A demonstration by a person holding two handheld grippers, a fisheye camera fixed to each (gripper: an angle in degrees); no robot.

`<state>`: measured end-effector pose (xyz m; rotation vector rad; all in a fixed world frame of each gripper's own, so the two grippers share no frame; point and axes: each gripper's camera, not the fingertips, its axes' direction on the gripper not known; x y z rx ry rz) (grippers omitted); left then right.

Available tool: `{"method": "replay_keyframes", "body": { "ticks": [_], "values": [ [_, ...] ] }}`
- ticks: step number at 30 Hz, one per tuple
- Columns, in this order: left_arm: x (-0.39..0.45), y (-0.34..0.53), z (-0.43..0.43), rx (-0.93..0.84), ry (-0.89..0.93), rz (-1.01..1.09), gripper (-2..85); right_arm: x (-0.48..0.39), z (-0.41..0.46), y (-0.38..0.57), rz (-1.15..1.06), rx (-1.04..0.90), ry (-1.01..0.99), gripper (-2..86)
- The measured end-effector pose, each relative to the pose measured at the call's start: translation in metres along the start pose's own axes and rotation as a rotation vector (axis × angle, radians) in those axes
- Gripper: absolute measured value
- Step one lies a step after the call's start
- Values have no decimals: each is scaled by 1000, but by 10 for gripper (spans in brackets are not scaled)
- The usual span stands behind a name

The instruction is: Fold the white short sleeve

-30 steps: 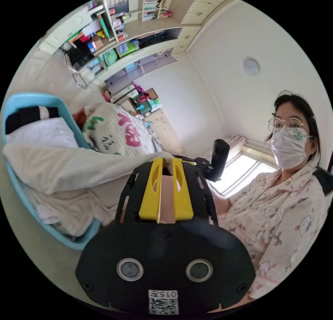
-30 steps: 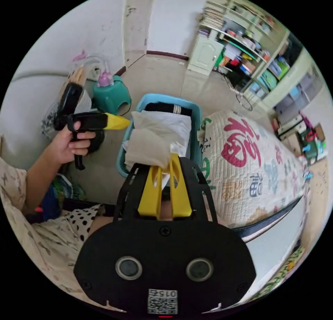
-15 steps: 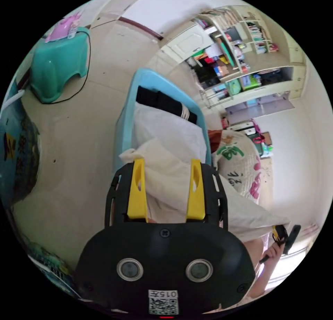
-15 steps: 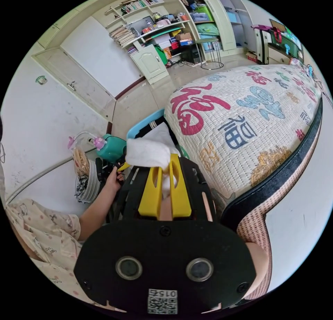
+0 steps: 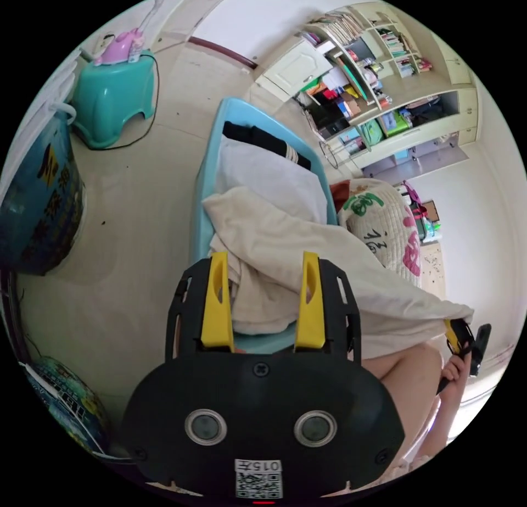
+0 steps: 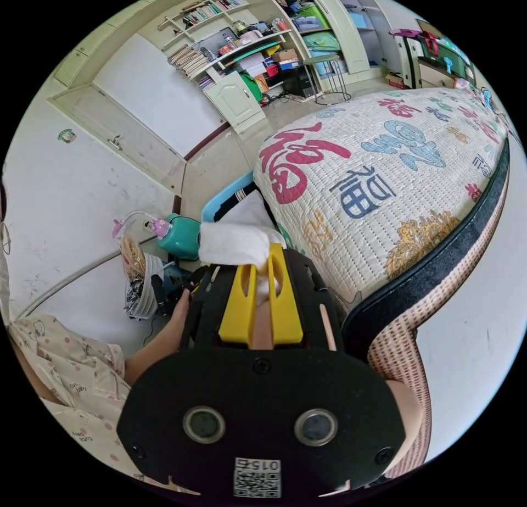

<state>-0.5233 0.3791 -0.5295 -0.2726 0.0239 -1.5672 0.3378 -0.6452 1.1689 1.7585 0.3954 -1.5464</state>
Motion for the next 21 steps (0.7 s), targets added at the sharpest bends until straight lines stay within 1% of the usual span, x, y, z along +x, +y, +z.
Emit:
{"method": "replay_keyframes", "body": {
  "ticks": [2,4,6,7,8,10,12,14,16,18,19,21],
  "values": [
    [-5,-20,17,12,15,-22,164,-11,-10,-23,6,2,-12,35],
    [-2,-34,31,13,-15,-23,158,-25,-21,-46,8,1,-19,35],
    [-3,-44,41,36,-41,-49,133,-44,-36,-78,4,-1,-14,35],
    [-5,-52,45,40,-27,-80,90,-49,-41,-86,5,0,-13,35],
    [-7,-60,46,47,4,-88,28,-58,-50,-102,8,2,-13,35],
    [-4,-70,38,84,47,-69,17,-73,-67,-127,13,6,-11,34],
    [8,-83,19,118,76,-3,11,-97,-101,-158,7,43,-3,32],
    [34,-100,-22,201,169,113,6,-113,-132,-181,13,84,-10,31],
    [56,-116,-56,257,259,180,3,-126,-169,-203,33,136,-41,30],
    [84,-134,-88,311,355,251,2,-145,-230,-229,45,232,-77,30],
    [105,-145,-107,337,427,305,2,-151,-247,-235,43,262,-87,30],
    [142,-156,-135,384,523,393,1,-174,-322,-256,26,378,-120,30]
  ]
}}
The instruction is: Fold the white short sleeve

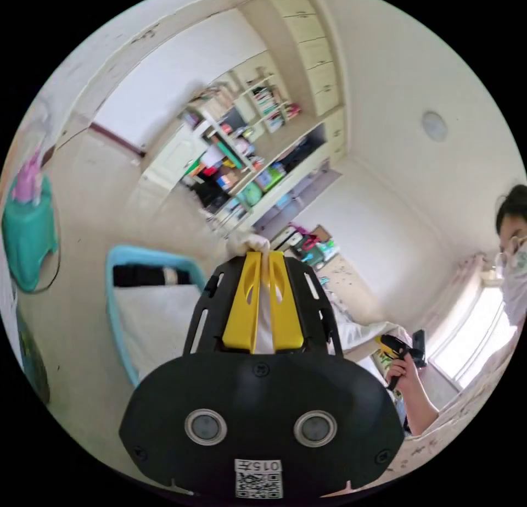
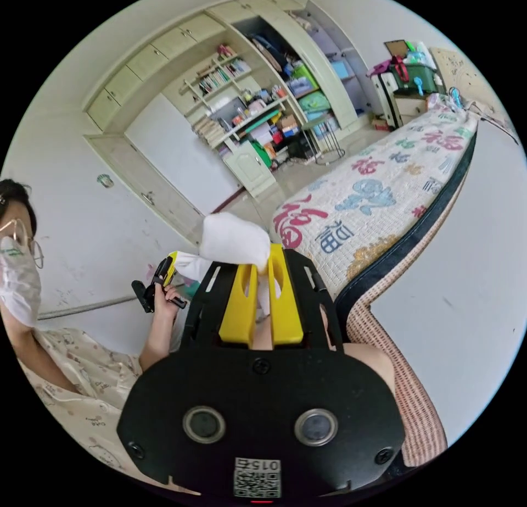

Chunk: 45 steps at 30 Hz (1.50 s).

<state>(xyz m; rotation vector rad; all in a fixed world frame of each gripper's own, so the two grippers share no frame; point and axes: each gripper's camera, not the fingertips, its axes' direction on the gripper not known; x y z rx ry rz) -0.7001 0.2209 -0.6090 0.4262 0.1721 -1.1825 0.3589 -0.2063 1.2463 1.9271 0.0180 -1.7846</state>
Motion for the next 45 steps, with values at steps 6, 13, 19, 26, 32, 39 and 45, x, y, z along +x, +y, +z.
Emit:
{"method": "replay_keyframes", "body": {
  "ticks": [6,13,19,26,32,39,45],
  "values": [
    [134,-73,24,105,315,269,2,-90,-167,-97,-101,286,-2,34],
    [258,-82,140,20,642,397,2,-174,-337,-162,-137,558,179,37],
    [338,-37,280,-140,829,391,4,-212,-427,-205,-84,708,338,34],
    [413,33,490,-362,834,428,15,-131,-449,-328,145,667,503,39],
    [434,141,722,-672,474,425,71,78,-418,-462,592,523,573,52],
    [328,175,767,-833,347,465,117,66,-380,-444,534,345,538,88],
    [239,186,800,-1129,239,407,118,69,-341,-386,723,258,463,117]
  ]
}}
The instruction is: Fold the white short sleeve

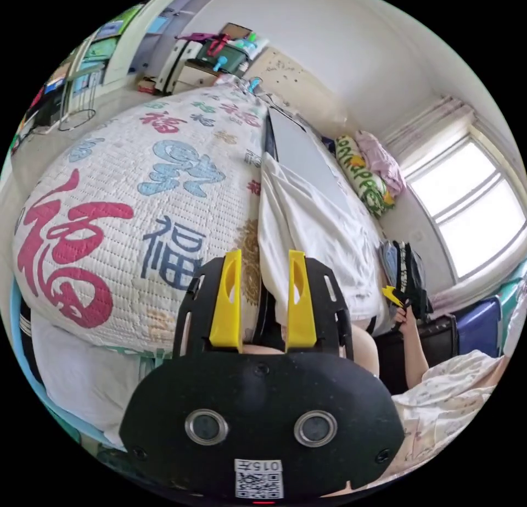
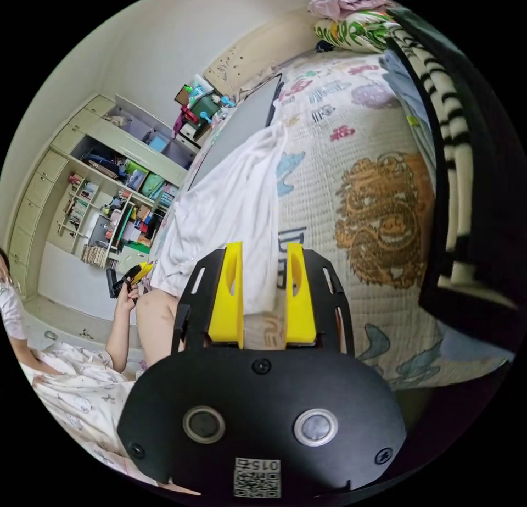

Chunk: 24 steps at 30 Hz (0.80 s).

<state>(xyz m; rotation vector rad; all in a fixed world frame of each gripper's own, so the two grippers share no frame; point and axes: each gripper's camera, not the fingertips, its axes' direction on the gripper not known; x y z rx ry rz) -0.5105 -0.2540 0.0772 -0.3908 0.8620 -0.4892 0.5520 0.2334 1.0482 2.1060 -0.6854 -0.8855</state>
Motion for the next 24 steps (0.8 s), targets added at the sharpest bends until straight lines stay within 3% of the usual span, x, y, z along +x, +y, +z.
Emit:
{"method": "replay_keyframes", "body": {
  "ticks": [5,10,14,21,24],
  "values": [
    [12,-35,61,-256,-24,98,113,-29,20,8,-14,-53,2,110],
    [24,-51,74,-269,-81,147,40,-53,40,6,-48,-140,-48,59],
    [41,-55,60,-224,-55,192,6,-69,40,20,-63,-121,74,17],
    [65,-58,75,-247,-171,256,15,-56,44,66,-78,-102,142,31],
    [66,-59,85,-258,-238,213,71,-49,37,87,-95,-84,201,58]
  ]
}}
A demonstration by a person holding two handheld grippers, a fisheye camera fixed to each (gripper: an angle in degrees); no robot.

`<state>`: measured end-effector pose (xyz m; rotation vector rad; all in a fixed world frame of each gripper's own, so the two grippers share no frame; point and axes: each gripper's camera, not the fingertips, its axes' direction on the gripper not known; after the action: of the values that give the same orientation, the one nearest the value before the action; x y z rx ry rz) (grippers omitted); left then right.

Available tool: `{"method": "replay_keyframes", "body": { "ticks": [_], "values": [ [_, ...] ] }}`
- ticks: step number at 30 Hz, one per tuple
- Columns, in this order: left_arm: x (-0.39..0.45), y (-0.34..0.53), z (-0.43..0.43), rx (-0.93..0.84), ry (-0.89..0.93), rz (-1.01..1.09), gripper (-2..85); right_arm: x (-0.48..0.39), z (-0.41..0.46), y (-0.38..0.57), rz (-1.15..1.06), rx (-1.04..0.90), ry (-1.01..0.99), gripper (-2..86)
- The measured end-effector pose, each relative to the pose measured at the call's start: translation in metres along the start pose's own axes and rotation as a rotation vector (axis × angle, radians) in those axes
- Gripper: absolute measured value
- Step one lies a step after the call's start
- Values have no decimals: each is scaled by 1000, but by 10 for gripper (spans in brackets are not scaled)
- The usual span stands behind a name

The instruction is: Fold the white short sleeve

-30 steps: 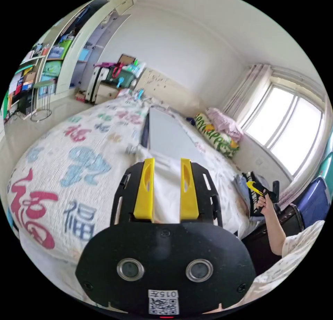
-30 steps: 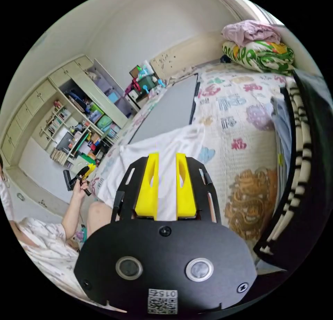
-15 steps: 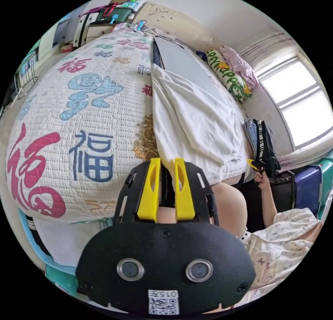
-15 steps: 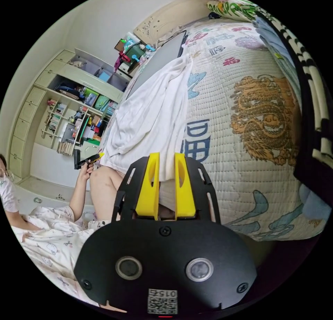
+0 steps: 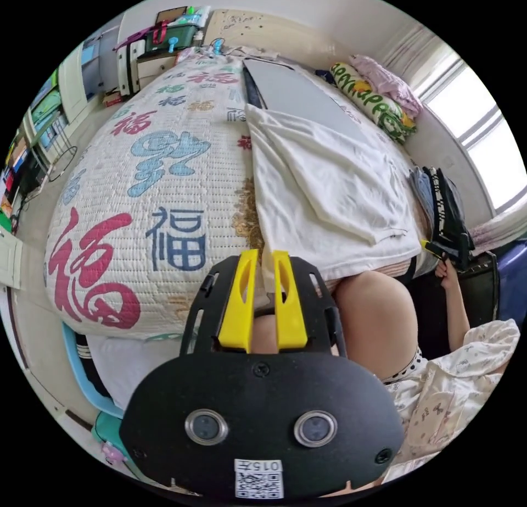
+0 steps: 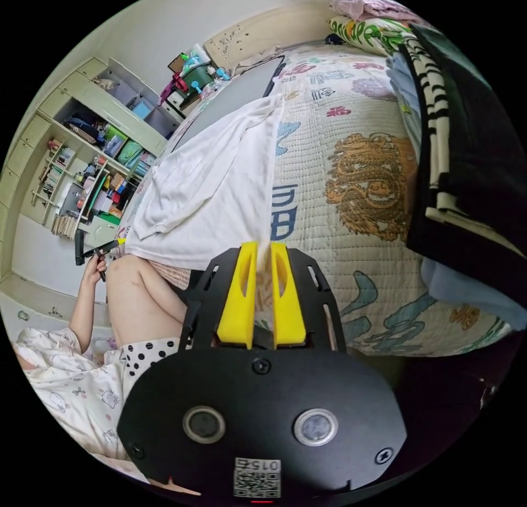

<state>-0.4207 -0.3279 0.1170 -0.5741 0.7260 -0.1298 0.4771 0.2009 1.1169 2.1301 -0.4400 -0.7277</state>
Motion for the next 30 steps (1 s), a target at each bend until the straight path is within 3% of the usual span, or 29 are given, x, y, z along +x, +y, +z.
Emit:
{"method": "replay_keyframes", "body": {
  "ticks": [4,6,12,17,21,26,30],
  "values": [
    [38,-4,-38,145,39,178,74,-24,-28,22,-201,128,20,69],
    [71,-16,-43,158,65,313,81,-61,-26,26,-445,142,-46,75],
    [187,-72,18,48,191,699,101,-123,67,33,-851,-119,-86,102],
    [244,-104,100,-158,244,860,115,-125,127,49,-946,-223,-10,95],
    [254,-116,129,-197,229,881,82,-111,161,56,-966,-303,45,54],
    [271,-131,152,-278,230,911,18,-80,175,39,-908,-368,-47,2],
    [268,-166,148,-313,343,920,5,-58,168,-15,-888,-391,-79,-6]
  ]
}}
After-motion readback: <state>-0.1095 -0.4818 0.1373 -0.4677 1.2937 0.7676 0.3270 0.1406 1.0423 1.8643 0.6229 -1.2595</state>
